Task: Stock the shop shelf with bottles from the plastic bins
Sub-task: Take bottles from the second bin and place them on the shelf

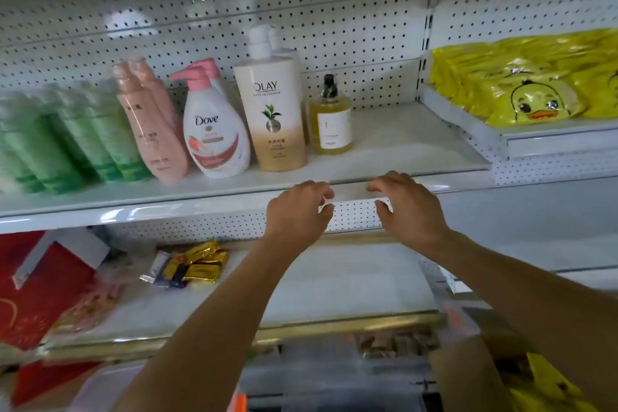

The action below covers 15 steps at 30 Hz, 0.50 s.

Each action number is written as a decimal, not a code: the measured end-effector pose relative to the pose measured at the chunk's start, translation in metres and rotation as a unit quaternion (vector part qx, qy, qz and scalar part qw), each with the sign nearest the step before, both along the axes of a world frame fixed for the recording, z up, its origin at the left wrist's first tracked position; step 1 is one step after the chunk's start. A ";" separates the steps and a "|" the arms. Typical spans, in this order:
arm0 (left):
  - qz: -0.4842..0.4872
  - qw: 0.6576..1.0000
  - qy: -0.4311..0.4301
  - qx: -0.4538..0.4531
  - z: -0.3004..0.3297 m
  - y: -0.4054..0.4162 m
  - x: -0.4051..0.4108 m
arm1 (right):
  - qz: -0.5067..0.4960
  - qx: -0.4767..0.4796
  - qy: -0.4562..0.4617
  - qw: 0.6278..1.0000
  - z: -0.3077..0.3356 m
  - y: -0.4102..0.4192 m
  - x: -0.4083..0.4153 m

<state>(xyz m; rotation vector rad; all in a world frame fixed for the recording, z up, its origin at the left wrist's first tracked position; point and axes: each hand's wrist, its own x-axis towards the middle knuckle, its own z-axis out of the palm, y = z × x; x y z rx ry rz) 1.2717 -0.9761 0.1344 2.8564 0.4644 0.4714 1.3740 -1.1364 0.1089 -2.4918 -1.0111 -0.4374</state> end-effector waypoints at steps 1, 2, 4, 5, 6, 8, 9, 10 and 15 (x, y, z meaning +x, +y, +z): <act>-0.001 1.000 0.012 -0.003 -0.009 0.001 -0.007 | -0.005 -0.006 0.009 1.000 -0.007 -0.004 -0.008; -0.003 1.000 0.026 -0.008 -0.019 0.003 -0.014 | -0.008 -0.014 0.020 1.000 -0.014 -0.007 -0.017; -0.011 0.998 0.062 -0.029 -0.040 0.005 -0.027 | -0.011 -0.036 0.046 0.998 -0.033 -0.010 -0.032; -0.015 0.996 0.080 -0.040 -0.052 0.006 -0.034 | -0.013 -0.050 0.063 0.997 -0.044 -0.011 -0.039; -0.018 0.994 0.095 -0.049 -0.065 0.006 -0.039 | -0.017 -0.066 0.088 0.994 -0.055 -0.013 -0.046; -0.021 0.989 0.126 -0.070 -0.095 0.004 -0.050 | -0.023 -0.086 0.148 0.985 -0.082 -0.017 -0.059; -0.024 0.986 0.144 -0.083 -0.110 0.002 -0.055 | -0.021 -0.089 0.181 0.979 -0.096 -0.020 -0.066; -0.026 0.982 0.161 -0.097 -0.126 -0.002 -0.059 | -0.021 -0.092 0.214 0.972 -0.110 -0.024 -0.072; -0.035 0.949 0.259 -0.177 -0.222 -0.020 -0.073 | -0.029 -0.123 0.320 0.939 -0.210 -0.040 -0.090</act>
